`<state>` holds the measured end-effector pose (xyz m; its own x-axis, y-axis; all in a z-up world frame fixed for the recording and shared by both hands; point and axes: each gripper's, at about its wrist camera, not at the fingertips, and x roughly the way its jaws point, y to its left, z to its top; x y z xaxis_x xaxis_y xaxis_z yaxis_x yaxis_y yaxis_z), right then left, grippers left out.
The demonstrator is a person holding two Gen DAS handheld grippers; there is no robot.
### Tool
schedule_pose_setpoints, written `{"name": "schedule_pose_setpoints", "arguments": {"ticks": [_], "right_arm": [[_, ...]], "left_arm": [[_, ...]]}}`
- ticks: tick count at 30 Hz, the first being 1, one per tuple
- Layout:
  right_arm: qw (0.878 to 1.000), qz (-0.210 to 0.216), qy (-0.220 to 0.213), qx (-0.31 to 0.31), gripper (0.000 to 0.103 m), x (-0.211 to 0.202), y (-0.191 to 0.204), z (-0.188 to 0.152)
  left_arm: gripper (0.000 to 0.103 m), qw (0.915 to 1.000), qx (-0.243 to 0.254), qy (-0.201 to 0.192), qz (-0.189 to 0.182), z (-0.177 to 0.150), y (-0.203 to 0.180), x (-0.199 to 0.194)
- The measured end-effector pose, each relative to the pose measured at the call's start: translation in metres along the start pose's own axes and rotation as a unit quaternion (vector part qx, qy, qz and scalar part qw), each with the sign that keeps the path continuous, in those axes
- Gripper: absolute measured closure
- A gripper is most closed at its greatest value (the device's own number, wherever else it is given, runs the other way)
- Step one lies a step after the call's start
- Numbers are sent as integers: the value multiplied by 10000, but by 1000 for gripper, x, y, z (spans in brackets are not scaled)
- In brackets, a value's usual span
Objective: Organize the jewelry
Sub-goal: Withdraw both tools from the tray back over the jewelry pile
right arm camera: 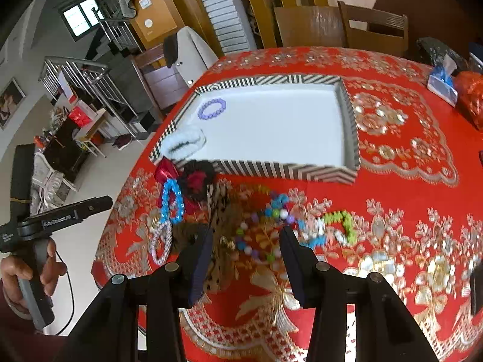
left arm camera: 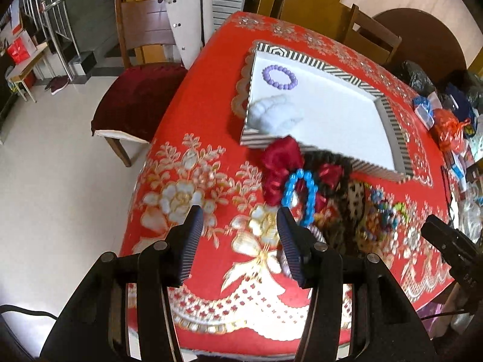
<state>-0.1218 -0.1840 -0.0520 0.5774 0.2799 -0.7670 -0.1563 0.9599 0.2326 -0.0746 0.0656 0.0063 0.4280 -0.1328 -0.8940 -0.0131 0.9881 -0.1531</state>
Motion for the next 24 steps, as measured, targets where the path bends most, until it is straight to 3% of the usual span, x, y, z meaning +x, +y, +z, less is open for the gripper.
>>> {"name": "schedule_pose_setpoints", "arguments": {"ticks": [15, 24], "right_arm": [[9998, -28, -176, -59, 59, -22, 12, -19], [9998, -128, -131, 78, 59, -19, 1, -24]], "left_arm": [[53, 9993, 285, -207, -115, -19, -18, -18], [53, 9996, 237, -117, -139, -20, -17, -13]]}}
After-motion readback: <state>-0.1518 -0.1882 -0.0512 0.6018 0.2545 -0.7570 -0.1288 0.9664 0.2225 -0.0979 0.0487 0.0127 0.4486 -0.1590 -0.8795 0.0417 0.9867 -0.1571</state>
